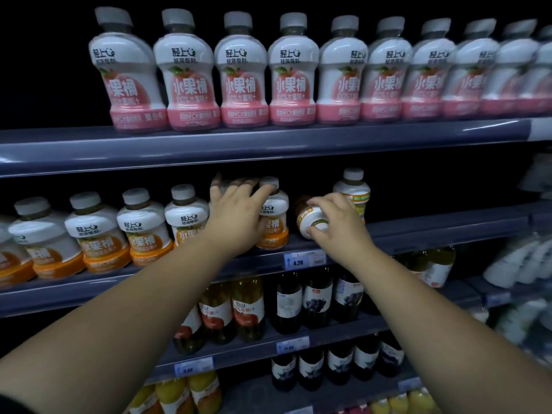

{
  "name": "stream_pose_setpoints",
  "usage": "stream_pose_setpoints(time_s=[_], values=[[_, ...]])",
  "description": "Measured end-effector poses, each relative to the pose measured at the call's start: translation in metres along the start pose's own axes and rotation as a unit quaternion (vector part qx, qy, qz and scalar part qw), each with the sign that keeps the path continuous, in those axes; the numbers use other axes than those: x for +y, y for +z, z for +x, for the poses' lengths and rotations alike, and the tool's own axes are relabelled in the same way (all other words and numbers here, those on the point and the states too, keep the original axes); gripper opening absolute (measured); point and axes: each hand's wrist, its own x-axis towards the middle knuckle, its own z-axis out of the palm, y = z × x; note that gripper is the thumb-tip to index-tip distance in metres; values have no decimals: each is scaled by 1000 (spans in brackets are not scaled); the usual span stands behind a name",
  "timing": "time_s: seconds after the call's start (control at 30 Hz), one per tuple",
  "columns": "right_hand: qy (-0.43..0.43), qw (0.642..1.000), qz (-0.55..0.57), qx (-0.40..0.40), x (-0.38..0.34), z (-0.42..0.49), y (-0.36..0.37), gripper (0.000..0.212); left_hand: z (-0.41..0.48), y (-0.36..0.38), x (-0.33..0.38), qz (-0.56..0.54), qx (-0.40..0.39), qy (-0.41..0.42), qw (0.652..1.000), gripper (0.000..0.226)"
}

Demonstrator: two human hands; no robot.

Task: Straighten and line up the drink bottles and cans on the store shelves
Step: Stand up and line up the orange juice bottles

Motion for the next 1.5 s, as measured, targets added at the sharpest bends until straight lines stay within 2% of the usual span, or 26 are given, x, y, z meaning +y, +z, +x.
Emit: stream_pose_setpoints(time_s=[0.1,0.23,0.33,0.47,0.57,0.7,0.8,0.87,0.97,1.07,1.17,1.37,1.5], values=[[75,997,-35,-6,8,-21,4,52,4,8,11,-2,-43,-29,999,69],[115,993,-20,-31,11,-29,15,50,7,16,20,45,-39,-43,997,69],[105,994,-16,-14,12,-29,19,44,9,17,23,61,-26,-52,996,60],[43,998,-24,24,10,-23,12,40,8,14,31,80,-10,-56,995,51],[35,997,40,58,6,1,-5,41,9,13,30,74,-20,-59,995,49],[122,977,169,40,3,39,-16,43,9,11,21,56,-49,-51,996,47],[162,970,180,18,4,51,-9,44,7,11,19,60,-62,-44,995,50],[165,965,204,-26,5,52,-2,56,6,12,19,59,-67,-38,995,52],[148,964,203,-87,5,40,11,93,4,14,16,54,-66,-32,996,56],[144,982,117,-32,5,28,25,111,2,16,14,51,-61,-33,996,58],[177,977,110,39,5,24,31,116,1,16,15,48,-59,-36,996,58],[232,963,131,-50,13,8,50,118,0,17,15,53,-52,-33,997,62],[237,963,125,-16,13,5,49,112,-2,17,16,58,-43,-28,997,62]])
